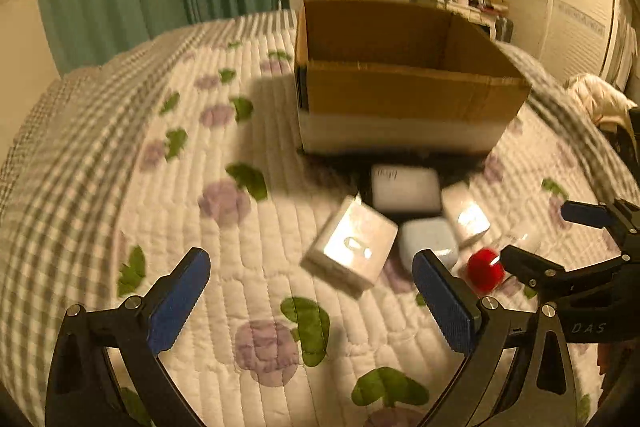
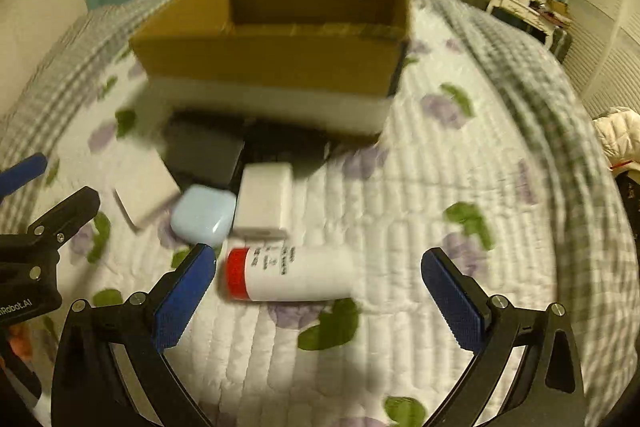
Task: Organize rigid objects
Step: 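Grasp the red-capped white bottle with right tool while left tool grasps white charger cube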
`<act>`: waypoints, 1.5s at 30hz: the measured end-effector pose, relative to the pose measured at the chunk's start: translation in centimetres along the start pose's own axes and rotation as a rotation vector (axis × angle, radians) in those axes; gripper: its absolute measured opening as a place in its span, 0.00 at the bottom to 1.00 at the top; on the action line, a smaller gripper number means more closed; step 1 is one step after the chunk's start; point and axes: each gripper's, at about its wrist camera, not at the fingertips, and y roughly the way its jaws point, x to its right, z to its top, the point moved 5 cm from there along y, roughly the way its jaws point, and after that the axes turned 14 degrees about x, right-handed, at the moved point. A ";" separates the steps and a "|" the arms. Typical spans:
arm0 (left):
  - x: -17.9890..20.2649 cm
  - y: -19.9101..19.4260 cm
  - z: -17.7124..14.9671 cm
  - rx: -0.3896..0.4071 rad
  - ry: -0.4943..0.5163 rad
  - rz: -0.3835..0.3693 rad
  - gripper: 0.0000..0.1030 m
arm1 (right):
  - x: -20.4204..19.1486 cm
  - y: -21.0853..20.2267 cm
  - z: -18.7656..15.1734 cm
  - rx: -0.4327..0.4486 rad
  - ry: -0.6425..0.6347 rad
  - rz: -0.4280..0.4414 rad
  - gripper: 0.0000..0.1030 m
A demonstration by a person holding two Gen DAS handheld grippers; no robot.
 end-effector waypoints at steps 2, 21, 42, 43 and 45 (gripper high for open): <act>0.0 0.5 -0.7 -0.013 0.010 -0.002 1.00 | -0.6 1.1 -0.8 -0.028 -0.016 0.006 1.00; 1.6 4.9 -1.8 -0.092 0.157 -0.029 1.00 | 1.8 0.1 1.3 0.075 0.077 -0.035 0.74; 2.4 4.6 -0.6 -0.094 0.151 -0.104 0.50 | 1.5 0.7 1.4 0.065 0.088 -0.024 0.74; 2.4 4.2 -0.5 -0.096 0.136 -0.107 0.50 | 1.6 0.4 1.5 0.068 0.092 -0.021 0.74; 2.3 3.0 0.0 -0.090 0.094 -0.107 0.50 | 1.5 -0.5 1.7 0.076 0.091 -0.020 0.74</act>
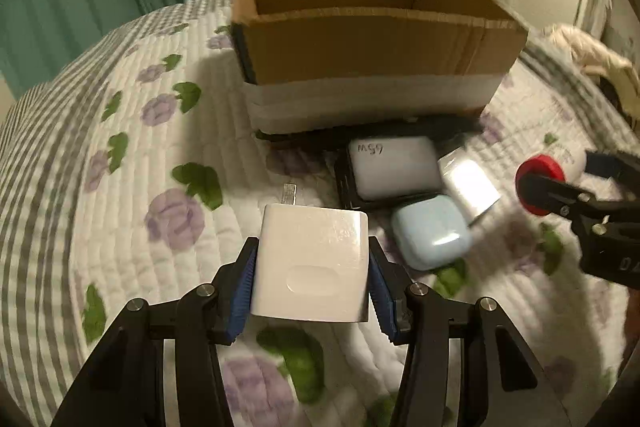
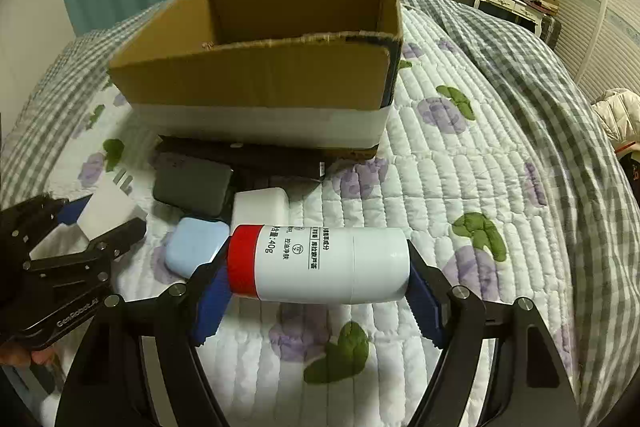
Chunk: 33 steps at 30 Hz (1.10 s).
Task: Organize rigid objects
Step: 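Grasp the red-capped white bottle with right tool while left tool grasps white charger cube, then lower the charger cube and bottle into the box and open both tools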
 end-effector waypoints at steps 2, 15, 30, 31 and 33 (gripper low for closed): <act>0.0 -1.7 0.6 0.005 -0.043 0.005 0.50 | -0.1 -1.0 0.5 0.012 0.001 0.007 0.74; -1.2 -9.4 12.1 0.176 -0.058 0.055 0.50 | -1.7 -9.3 13.6 0.265 -0.078 0.059 0.74; 0.7 2.2 16.2 0.124 -0.116 -0.001 0.50 | 0.3 -1.0 21.1 0.283 -0.089 0.088 0.74; 0.9 3.2 15.8 0.109 -0.116 -0.001 0.50 | 0.6 0.1 20.8 0.274 -0.083 0.091 0.74; 1.3 4.8 15.2 0.097 -0.104 -0.011 0.50 | 1.2 1.9 20.1 0.256 -0.058 0.097 0.74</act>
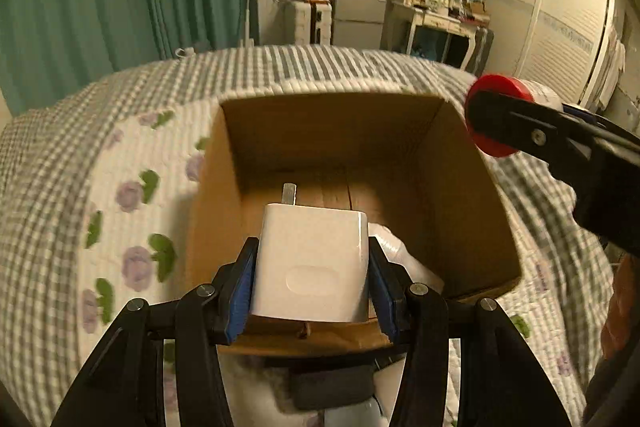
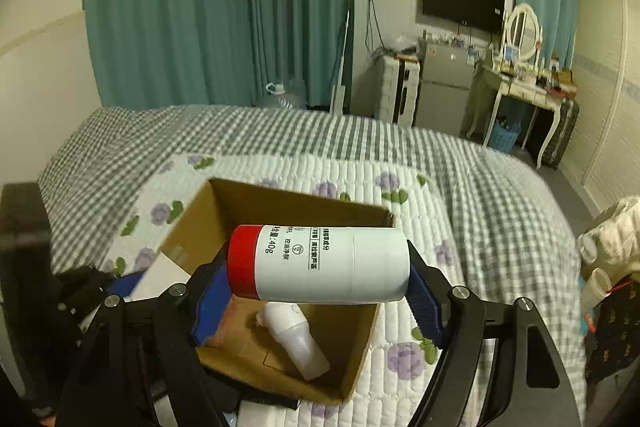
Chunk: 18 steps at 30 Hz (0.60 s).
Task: Organize rigid objects
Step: 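Lower the charger cube and bottle into the box and open both tools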
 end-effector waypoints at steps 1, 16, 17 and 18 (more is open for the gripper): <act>0.3 0.3 -0.2 0.003 0.012 -0.006 0.50 | 0.4 0.7 -0.5 -0.005 0.012 0.003 0.74; 0.3 0.4 0.7 0.058 0.093 0.024 0.74 | 1.6 3.0 -2.6 -0.026 0.031 0.024 0.74; 0.0 0.0 1.0 0.059 0.084 0.031 0.74 | 1.6 3.0 -2.5 -0.028 0.029 0.026 0.74; -0.3 -0.2 1.2 0.059 0.076 0.036 0.74 | 1.5 3.1 -2.4 -0.032 0.026 0.024 0.74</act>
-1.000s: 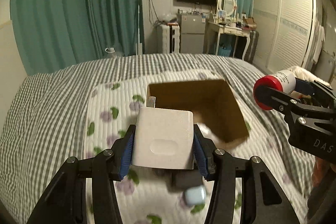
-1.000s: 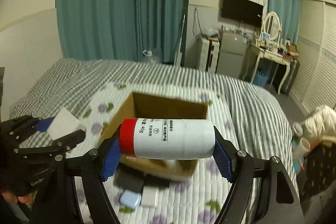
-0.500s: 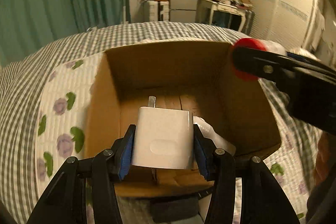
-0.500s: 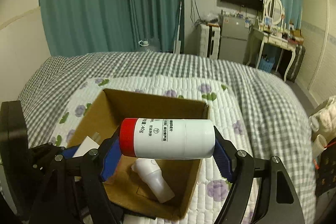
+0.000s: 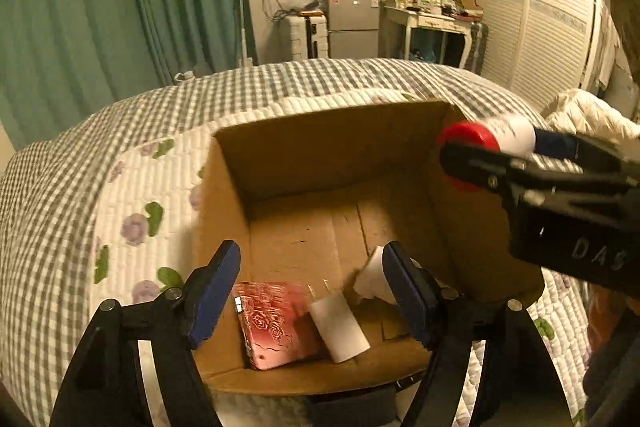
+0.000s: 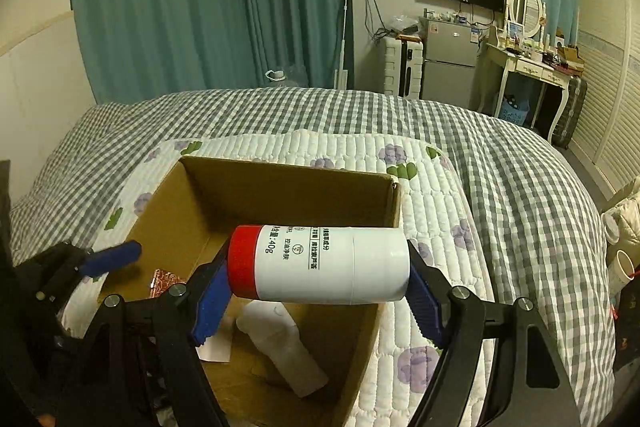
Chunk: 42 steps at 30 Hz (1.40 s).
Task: Organize rigid objects
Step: 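Lower the charger cube and bottle into the box and open both tools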
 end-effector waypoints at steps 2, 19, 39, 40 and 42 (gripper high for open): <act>-1.0 -0.5 0.3 0.000 -0.021 0.009 0.74 | -0.2 0.2 0.0 -0.007 -0.001 -0.004 0.74; -5.9 -1.3 0.4 0.028 -0.104 0.069 0.74 | -2.0 3.2 -1.2 -0.029 -0.041 -0.059 0.84; -4.7 -14.4 0.2 0.113 -0.173 0.108 1.00 | -4.3 -16.6 1.4 0.067 -0.054 -0.082 1.00; -4.8 -14.7 -0.4 0.109 -0.179 0.105 1.00 | -4.6 -17.5 0.7 0.071 -0.052 -0.088 1.00; -4.9 -15.2 -1.9 0.098 -0.186 0.111 1.00 | -4.8 -18.0 -0.8 0.058 -0.044 -0.101 1.00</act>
